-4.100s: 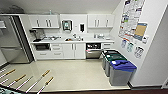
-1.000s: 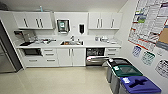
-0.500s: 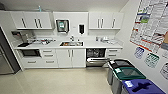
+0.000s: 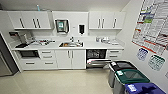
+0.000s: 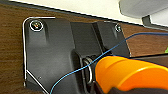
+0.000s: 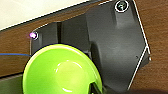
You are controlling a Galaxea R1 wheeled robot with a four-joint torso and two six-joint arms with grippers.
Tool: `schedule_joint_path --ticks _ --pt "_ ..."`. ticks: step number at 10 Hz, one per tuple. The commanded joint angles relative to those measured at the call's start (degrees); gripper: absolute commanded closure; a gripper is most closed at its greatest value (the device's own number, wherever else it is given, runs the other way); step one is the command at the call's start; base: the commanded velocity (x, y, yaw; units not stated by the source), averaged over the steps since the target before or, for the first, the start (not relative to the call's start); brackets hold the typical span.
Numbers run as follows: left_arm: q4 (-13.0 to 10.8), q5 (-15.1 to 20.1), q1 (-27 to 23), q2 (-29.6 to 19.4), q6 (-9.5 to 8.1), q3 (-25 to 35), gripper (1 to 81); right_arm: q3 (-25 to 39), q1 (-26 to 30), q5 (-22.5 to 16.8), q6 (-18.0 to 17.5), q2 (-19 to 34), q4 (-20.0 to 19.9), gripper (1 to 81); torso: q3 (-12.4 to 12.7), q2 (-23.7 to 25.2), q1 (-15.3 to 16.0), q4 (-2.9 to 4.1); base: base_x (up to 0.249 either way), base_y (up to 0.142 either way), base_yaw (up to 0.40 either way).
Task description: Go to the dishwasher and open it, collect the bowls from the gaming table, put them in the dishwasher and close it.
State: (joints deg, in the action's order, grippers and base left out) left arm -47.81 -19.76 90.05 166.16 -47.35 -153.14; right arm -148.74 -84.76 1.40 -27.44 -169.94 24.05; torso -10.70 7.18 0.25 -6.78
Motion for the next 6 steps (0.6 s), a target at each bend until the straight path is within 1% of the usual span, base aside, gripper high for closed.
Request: schedule_joint_path --ticks 1,6 --pt "-0.3 1.3 -1.8 -0.6 -0.02 0.0 81.1 0.3 2.5 -2.6 0.1 0.3 0.3 81.1 0.0 0.0 0.0 0.00 0.137 0.000 0.000" --pt "-0.1 1.3 -1.7 -0.7 -0.02 0.0 81.1 0.3 2.6 -2.6 0.0 0.1 0.4 81.1 0.0 0.0 0.0 0.00 0.122 0.000 0.000"
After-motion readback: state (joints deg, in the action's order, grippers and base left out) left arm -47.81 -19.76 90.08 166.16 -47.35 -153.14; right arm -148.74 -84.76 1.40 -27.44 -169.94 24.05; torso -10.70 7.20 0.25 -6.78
